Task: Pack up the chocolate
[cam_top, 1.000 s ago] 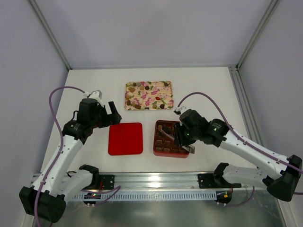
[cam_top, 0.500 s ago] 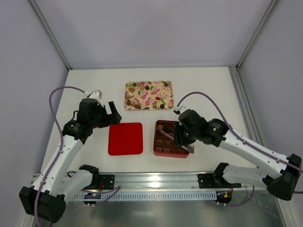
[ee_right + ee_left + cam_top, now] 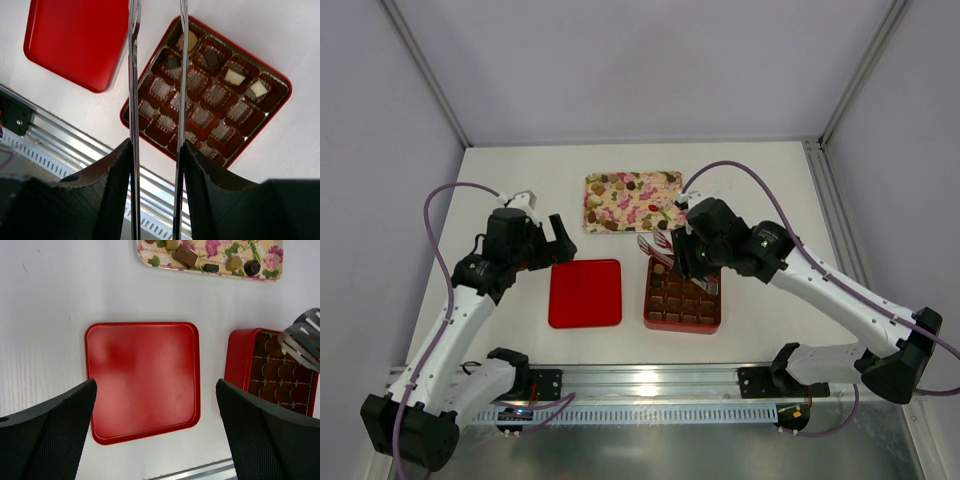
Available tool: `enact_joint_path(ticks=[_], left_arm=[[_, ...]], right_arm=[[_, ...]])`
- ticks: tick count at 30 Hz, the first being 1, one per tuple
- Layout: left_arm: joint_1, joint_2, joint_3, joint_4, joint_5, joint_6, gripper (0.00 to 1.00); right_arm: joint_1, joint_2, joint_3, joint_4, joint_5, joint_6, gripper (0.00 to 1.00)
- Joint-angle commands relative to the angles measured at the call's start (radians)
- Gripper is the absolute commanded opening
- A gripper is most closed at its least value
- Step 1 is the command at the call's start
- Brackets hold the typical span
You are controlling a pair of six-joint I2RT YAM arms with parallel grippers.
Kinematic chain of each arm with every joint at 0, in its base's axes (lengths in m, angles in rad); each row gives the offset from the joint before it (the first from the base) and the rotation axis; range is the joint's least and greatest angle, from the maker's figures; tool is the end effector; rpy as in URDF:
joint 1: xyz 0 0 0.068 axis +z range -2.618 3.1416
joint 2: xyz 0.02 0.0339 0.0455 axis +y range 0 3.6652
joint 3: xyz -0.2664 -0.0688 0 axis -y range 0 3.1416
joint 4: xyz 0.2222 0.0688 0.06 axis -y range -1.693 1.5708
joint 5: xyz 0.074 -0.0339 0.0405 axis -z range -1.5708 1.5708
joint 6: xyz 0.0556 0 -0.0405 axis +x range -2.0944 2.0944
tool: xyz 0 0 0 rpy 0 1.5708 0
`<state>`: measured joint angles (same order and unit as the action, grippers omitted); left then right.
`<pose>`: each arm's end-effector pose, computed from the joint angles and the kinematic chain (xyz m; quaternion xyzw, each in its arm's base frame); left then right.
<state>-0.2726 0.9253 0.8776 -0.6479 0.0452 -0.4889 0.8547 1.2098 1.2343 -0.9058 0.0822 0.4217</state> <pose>0.1765 -0.0520 0.2926 -0.0882 0.9013 -0.1764 0.3857 0.1537 0.1697 0.3283 -0.1884 0.9214 0.1701 0.2942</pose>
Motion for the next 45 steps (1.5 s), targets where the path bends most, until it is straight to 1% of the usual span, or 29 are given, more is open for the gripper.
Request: enact_joint_path(ticks=[1,3,5,6,8,9,11,12,13,15,18,19,22,26,28,34,35,37,45], left_arm=[[0.004,0.0,0.024,0.007,-0.011,0.004,1.0],[0.004,0.001,0.024,0.007,-0.01,0.003,1.0],[0.004,0.001,0.024,0.005,-0.011,0.004,1.0],[0.004,0.003,0.024,0.007,-0.008,0.003,1.0],[0.004,0.001,0.024,0.007,-0.008,0.004,1.0],[0.004,0.001,0.023,0.007,-0.007,0.004,1.0],[0.004,0.003,0.024,0.008,-0.007,0.003,1.0],[0.004,0.003,0.023,0.007,-0.007,0.004,1.0],[0.004,0.003,0.024,0.004,-0.005,0.004,1.0],[0.004,0.0,0.023,0.007,-0.005,0.004,1.0],[0.004,-0.003,0.024,0.008,-0.004,0.004,1.0],[0.004,-0.002,0.023,0.008,-0.004,0.004,1.0],[0.004,-0.005,0.024,0.008,-0.002,0.003,1.0],[0.004,-0.006,0.024,0.008,-0.001,0.004,1.0],[0.004,-0.006,0.026,0.01,0.001,0.004,1.0],[0.004,-0.005,0.024,0.01,0.004,0.004,1.0],[0.004,-0.006,0.024,0.01,0.005,0.004,1.0],[0.004,-0.008,0.023,0.01,0.005,0.004,1.0],[0.004,-0.014,0.024,0.01,0.005,0.004,1.0]], right_arm=[[-0.048,0.062,0.106,0.073,-0.03,-0.067,0.46],[-0.092,0.131,0.166,0.093,-0.041,-0.092,0.46],[-0.111,0.181,0.232,0.105,-0.065,-0.112,0.46],[-0.126,0.239,0.258,0.111,-0.068,-0.121,0.46],[-0.135,0.298,0.342,0.11,-0.07,-0.15,0.47],[-0.144,0.368,0.373,0.107,-0.068,-0.158,0.48],[-0.152,0.433,0.462,0.101,-0.102,-0.179,0.48],[-0.157,0.491,0.493,0.091,-0.104,-0.187,0.49],[-0.158,0.526,0.56,0.084,-0.104,-0.193,0.49],[-0.158,0.613,0.62,0.064,-0.107,-0.205,0.49],[-0.16,0.701,0.741,0.024,-0.087,-0.218,0.49],[-0.163,0.75,0.795,0.015,-0.053,-0.222,0.49],[-0.166,0.809,0.861,0.013,-0.036,-0.231,0.49],[-0.167,0.879,0.906,0.027,-0.053,-0.23,0.49],[-0.166,0.887,0.906,0.042,-0.103,-0.209,0.48],[-0.141,0.921,0.907,0.076,-0.101,-0.153,0.47],[-0.138,0.925,0.909,0.079,-0.102,-0.144,0.45],[-0.132,0.938,0.909,0.084,-0.101,-0.126,0.45],[-0.109,0.975,0.912,0.117,-0.098,-0.041,0.44]])
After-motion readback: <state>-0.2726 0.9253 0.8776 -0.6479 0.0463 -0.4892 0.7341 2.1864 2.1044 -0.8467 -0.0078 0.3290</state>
